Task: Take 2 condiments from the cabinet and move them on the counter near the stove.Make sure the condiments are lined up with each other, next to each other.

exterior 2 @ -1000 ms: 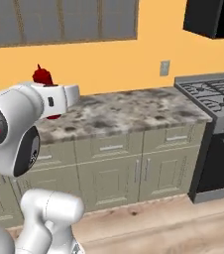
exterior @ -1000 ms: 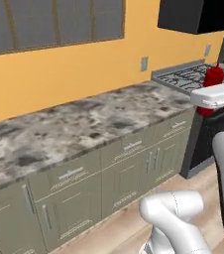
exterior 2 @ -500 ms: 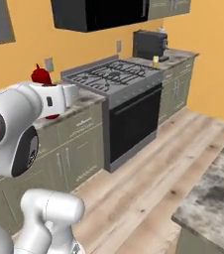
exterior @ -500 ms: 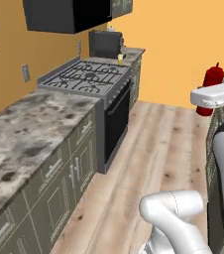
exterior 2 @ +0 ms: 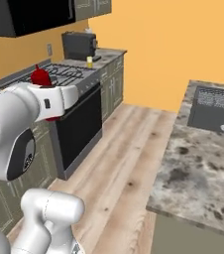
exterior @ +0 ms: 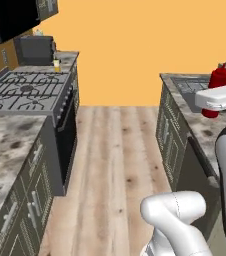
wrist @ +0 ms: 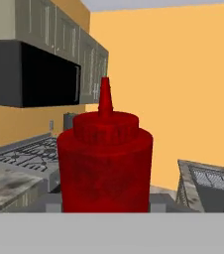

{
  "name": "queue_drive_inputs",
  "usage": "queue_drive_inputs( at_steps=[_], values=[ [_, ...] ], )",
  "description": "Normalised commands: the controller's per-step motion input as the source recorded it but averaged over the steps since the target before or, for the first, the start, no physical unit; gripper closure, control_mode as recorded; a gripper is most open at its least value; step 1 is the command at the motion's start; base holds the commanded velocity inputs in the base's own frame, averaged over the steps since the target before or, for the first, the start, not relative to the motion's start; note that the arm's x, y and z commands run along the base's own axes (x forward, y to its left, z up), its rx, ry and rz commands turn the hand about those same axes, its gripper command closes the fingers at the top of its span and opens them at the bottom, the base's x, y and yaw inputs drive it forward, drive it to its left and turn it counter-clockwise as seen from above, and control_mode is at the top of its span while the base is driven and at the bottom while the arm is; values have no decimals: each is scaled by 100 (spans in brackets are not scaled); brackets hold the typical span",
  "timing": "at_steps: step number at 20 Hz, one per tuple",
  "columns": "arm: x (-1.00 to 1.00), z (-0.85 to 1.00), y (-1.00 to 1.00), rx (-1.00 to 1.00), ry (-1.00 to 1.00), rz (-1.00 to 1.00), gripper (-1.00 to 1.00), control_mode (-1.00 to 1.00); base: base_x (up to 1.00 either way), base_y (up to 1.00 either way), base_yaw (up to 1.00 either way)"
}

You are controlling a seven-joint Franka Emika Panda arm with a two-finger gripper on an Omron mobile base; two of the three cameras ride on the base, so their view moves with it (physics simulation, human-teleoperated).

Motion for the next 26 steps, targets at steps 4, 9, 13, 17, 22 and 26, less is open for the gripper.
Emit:
queue_drive_inputs(
  at_steps=[4, 9, 13, 17, 22, 26],
  values=[
    [0, 0, 0, 0, 0, 0, 100, 100, 87, 41, -20],
    [0, 0, 0, 0, 0, 0, 100, 100, 100, 6, -17],
    [0, 0, 0, 0, 0, 0, 100, 100, 100, 0, -17],
    [0, 0, 0, 0, 0, 0, 100, 100, 100, 0, -15],
    [0, 0, 0, 0, 0, 0, 100, 100, 100, 9, -13],
    [0, 0, 0, 0, 0, 0, 100, 100, 100, 22, -10]
  ],
)
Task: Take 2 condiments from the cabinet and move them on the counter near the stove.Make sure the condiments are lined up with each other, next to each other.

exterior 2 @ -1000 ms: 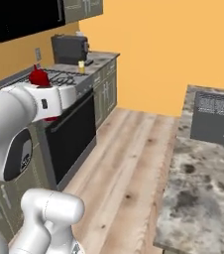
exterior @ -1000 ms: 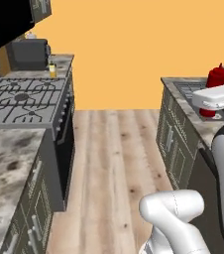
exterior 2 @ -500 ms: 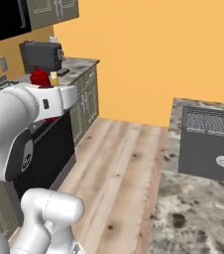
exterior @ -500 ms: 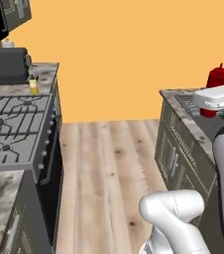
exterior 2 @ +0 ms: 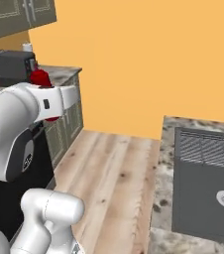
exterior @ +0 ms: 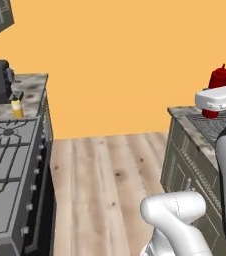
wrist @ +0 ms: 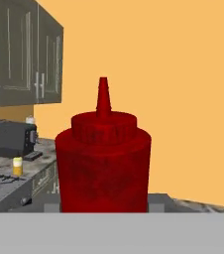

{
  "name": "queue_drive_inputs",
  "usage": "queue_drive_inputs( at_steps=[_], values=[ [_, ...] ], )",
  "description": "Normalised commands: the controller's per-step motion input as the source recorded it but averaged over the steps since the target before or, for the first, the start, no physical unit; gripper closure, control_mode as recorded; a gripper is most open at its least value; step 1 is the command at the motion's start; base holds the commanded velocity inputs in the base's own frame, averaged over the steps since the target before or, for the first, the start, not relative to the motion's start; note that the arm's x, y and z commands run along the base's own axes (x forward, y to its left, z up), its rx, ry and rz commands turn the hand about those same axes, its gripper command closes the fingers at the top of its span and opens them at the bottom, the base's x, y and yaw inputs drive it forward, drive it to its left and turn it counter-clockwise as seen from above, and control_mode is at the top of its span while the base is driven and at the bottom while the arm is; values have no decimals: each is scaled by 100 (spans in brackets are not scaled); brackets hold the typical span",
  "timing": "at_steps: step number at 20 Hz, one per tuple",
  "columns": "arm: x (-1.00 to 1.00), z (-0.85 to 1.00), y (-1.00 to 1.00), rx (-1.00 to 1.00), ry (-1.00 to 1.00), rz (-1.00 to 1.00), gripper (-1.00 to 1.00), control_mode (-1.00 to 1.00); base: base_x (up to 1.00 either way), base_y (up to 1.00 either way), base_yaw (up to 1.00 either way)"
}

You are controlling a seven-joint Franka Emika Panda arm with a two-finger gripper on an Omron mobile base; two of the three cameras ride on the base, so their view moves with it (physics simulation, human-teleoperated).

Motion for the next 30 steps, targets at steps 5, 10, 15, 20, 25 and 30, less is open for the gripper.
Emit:
queue_drive_inputs(
  at_steps=[5, 10, 15, 20, 25, 30],
  values=[
    [0, 0, 0, 0, 0, 0, 100, 100, 100, 32, -1],
    [0, 0, 0, 0, 0, 0, 100, 100, 100, 45, 9],
    [0, 0, 0, 0, 0, 0, 100, 100, 98, 18, 50],
    [0, 0, 0, 0, 0, 0, 100, 100, 10, 2, 98],
    [0, 0, 0, 0, 0, 0, 100, 100, -10, 6, 98],
    [0, 0, 0, 0, 0, 0, 100, 100, 24, 22, 62]
  ],
)
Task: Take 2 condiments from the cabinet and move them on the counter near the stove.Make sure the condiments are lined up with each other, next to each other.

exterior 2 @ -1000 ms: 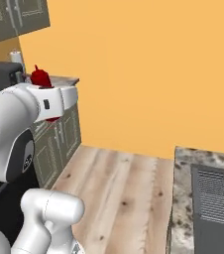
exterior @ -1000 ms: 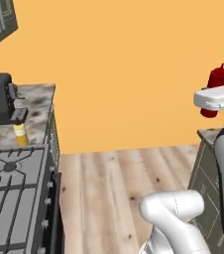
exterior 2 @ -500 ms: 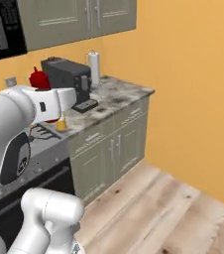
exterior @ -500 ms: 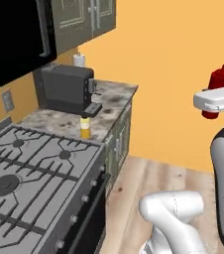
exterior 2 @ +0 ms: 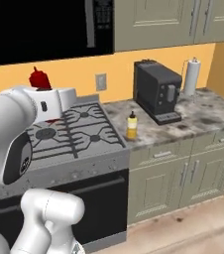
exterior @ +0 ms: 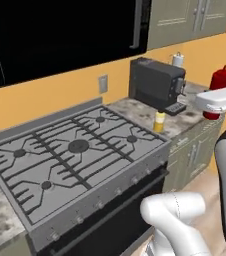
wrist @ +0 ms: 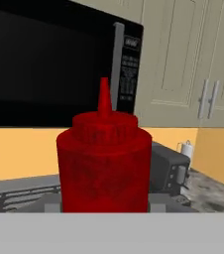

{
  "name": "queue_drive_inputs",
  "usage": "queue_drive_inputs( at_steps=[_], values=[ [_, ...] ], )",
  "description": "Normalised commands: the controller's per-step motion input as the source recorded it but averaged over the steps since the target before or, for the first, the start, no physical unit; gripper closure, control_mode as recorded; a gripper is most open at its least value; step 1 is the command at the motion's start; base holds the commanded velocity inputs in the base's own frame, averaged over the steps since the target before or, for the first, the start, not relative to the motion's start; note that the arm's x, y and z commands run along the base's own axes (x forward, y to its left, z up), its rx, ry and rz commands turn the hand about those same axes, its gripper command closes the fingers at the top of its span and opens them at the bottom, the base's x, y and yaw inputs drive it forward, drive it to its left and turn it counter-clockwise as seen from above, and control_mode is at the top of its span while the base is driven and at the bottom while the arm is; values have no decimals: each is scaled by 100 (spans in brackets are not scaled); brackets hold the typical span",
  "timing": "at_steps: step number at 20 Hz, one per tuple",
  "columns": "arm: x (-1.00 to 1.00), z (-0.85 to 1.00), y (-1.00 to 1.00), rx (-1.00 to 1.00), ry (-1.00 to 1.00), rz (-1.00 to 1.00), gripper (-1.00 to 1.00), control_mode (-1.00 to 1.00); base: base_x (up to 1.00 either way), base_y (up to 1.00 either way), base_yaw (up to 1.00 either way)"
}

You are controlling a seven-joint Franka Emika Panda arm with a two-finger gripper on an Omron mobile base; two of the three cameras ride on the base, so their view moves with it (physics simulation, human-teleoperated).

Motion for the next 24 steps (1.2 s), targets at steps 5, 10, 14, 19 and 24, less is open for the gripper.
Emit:
queue_drive_inputs(
  at_steps=[5, 10, 14, 19, 24],
  values=[
    [0, 0, 0, 0, 0, 0, 100, 100, 51, 5, 36],
    [0, 0, 0, 0, 0, 0, 100, 100, -21, -11, 26],
    [0, 0, 0, 0, 0, 0, 100, 100, -28, -33, 33],
    [0, 0, 0, 0, 0, 0, 100, 100, 4, -36, 56],
    [0, 0, 0, 0, 0, 0, 100, 100, 24, -51, 55]
  ],
)
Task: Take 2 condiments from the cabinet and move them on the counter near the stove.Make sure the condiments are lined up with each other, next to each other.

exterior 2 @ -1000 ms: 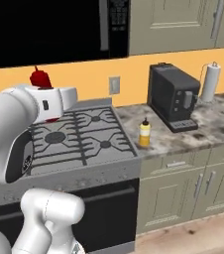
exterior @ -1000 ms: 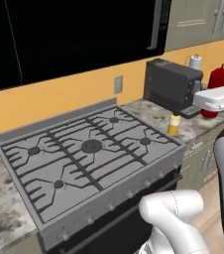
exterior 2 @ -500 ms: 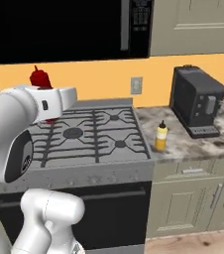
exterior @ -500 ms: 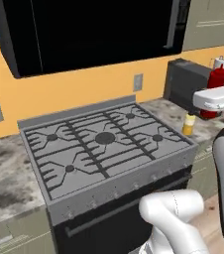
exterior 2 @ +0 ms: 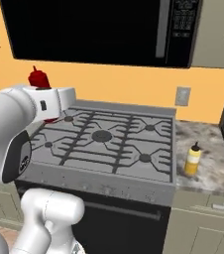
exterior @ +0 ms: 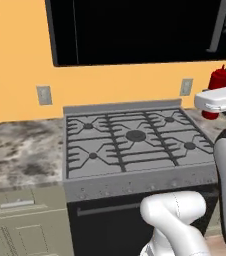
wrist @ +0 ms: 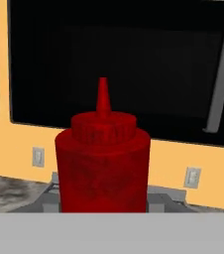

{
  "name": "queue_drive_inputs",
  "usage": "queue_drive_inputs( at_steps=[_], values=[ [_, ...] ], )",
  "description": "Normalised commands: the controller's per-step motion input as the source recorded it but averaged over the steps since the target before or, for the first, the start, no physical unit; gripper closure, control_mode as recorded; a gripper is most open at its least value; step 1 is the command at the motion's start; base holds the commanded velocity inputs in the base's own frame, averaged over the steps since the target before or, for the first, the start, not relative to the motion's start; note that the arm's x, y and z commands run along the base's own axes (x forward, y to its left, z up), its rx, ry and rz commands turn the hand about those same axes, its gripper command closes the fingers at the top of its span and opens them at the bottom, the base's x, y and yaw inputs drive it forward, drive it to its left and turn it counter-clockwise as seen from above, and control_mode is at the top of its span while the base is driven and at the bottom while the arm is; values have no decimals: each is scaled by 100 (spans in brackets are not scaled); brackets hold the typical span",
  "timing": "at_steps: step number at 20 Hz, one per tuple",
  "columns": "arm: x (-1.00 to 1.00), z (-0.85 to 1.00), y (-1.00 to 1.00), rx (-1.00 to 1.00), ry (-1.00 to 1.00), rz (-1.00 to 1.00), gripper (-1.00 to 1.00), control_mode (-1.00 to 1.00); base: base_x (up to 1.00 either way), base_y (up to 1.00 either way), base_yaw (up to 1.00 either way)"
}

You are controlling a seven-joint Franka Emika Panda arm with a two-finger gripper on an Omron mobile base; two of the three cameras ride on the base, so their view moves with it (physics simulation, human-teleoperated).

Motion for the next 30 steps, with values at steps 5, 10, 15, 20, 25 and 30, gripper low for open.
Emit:
queue_drive_inputs(
  at_steps=[5, 10, 15, 20, 25, 30],
  values=[
    [0, 0, 0, 0, 0, 0, 100, 100, -6, -78, 27],
    [0, 0, 0, 0, 0, 0, 100, 100, 0, -50, 2],
    [0, 0, 0, 0, 0, 0, 100, 100, 3, -2, 0],
    [0, 0, 0, 0, 0, 0, 100, 100, 9, -10, -1],
    [0, 0, 0, 0, 0, 0, 100, 100, 0, -37, -6],
    [0, 0, 0, 0, 0, 0, 100, 100, 2, -33, -6]
  ],
)
